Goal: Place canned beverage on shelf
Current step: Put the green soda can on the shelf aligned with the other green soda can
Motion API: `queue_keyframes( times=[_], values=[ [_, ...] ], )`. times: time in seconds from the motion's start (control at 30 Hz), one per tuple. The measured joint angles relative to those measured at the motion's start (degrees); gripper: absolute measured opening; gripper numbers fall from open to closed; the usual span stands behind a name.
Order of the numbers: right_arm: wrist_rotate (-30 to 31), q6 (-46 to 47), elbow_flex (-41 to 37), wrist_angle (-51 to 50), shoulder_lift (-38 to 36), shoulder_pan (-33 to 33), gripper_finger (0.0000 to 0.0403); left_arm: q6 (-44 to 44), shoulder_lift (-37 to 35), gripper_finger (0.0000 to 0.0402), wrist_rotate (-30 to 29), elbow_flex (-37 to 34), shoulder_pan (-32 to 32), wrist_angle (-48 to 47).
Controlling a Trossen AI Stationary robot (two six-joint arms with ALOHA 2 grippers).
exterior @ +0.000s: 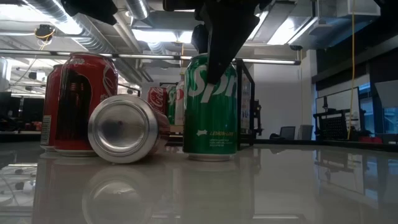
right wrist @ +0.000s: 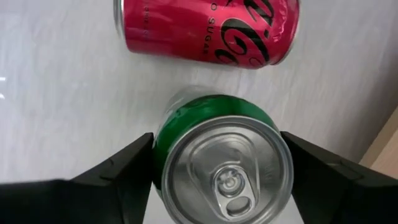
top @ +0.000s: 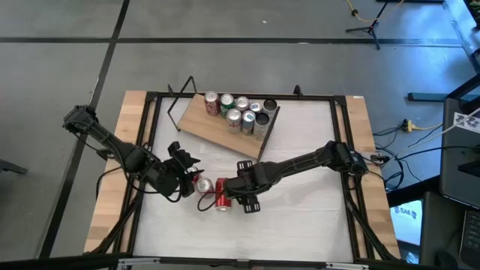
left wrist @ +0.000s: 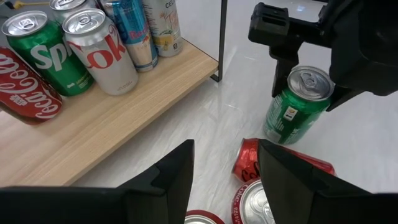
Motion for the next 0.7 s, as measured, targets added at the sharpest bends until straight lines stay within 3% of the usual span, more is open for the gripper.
queue_keyframes(
  times=[0.23,0.7],
  values=[
    [4.4,4.09,-0.02,2.45,0.19,-0.11,0.0327,0.0,0.0,0.0165,0.0,0.0,0.0,0.03],
    [2.08,4.0,-0.02,5.85,0.24,-7.3,0.0305,0.0,0.0,0.0165,-0.02,-0.02,0.0,0.01]
  ],
)
